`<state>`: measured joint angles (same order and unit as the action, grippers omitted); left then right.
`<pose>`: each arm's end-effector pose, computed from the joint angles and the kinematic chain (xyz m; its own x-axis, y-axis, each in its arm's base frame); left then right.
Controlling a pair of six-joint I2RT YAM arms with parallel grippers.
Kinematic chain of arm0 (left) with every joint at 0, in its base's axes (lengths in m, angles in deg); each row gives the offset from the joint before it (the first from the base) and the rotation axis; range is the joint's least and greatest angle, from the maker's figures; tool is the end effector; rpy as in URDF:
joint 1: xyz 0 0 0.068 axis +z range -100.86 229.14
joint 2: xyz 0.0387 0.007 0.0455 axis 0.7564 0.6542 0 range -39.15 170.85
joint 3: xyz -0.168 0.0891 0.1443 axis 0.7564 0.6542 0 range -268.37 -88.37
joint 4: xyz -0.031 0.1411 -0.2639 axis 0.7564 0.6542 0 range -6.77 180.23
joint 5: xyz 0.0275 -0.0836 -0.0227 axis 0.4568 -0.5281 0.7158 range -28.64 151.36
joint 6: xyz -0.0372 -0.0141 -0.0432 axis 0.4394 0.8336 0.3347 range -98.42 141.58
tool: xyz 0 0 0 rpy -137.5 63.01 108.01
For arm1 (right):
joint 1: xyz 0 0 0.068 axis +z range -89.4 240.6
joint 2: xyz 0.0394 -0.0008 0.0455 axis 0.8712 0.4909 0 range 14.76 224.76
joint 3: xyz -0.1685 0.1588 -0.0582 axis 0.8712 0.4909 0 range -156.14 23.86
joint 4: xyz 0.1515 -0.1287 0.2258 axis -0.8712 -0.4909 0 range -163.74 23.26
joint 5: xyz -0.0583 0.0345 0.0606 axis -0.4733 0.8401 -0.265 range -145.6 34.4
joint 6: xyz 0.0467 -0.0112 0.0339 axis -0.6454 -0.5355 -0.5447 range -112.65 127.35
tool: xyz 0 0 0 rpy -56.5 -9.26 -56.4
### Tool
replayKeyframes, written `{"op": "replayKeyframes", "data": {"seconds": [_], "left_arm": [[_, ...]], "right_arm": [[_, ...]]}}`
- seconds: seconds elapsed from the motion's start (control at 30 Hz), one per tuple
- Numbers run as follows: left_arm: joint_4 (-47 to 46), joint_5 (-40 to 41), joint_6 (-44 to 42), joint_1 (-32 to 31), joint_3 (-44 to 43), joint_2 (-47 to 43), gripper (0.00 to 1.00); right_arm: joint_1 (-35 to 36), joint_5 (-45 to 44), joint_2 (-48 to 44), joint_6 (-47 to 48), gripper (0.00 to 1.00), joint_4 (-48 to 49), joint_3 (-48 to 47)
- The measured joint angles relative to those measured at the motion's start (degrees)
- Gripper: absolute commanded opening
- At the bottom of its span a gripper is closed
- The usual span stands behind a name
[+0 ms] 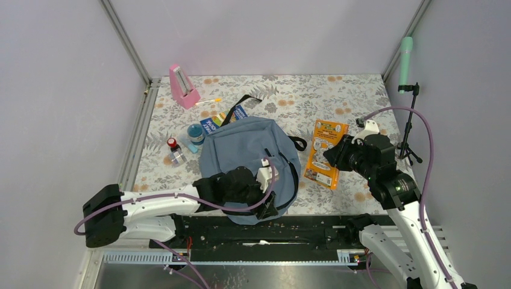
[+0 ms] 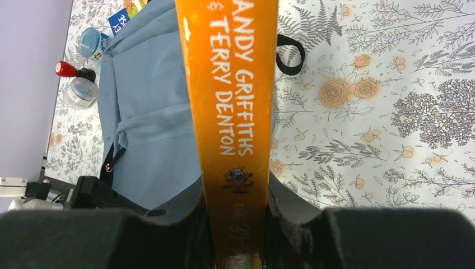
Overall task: Pack the student bag
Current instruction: Place the book in the student bag.
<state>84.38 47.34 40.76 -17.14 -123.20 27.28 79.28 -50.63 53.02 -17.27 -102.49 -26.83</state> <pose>0.1117 -0.2798 0.1615 -0.5243 0.4008 -0.7513 0.8449 0.3551 -0.4001 0.2020 0.0723 0.3293 -0.5052 0.2674 -0.8205 -0.2024 0.8876 0.4138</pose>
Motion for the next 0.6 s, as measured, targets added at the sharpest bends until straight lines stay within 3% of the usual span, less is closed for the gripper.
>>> {"op": "replayKeyframes", "data": {"seconds": [0.2,0.3,0.5,0.6], "left_arm": [[0.79,1.97,-0.72,-0.98,-1.16,0.9,0.54],[1.44,3.02,-0.92,-1.16,-1.18,0.94,0.59],[3.45,5.68,-1.88,-2.12,-1.9,1.27,0.59],[4.26,6.58,-2.34,-2.6,-2.16,1.36,0.52]], "right_arm": [[-0.11,0.04,0.15,0.02,0.0,0.0,0.0],[-0.22,0.09,0.15,0.04,0.0,0.0,0.0],[-0.37,0.11,0.15,0.2,0.0,0.0,0.0],[-0.39,0.15,0.15,0.2,0.0,0.0,0.0]]}}
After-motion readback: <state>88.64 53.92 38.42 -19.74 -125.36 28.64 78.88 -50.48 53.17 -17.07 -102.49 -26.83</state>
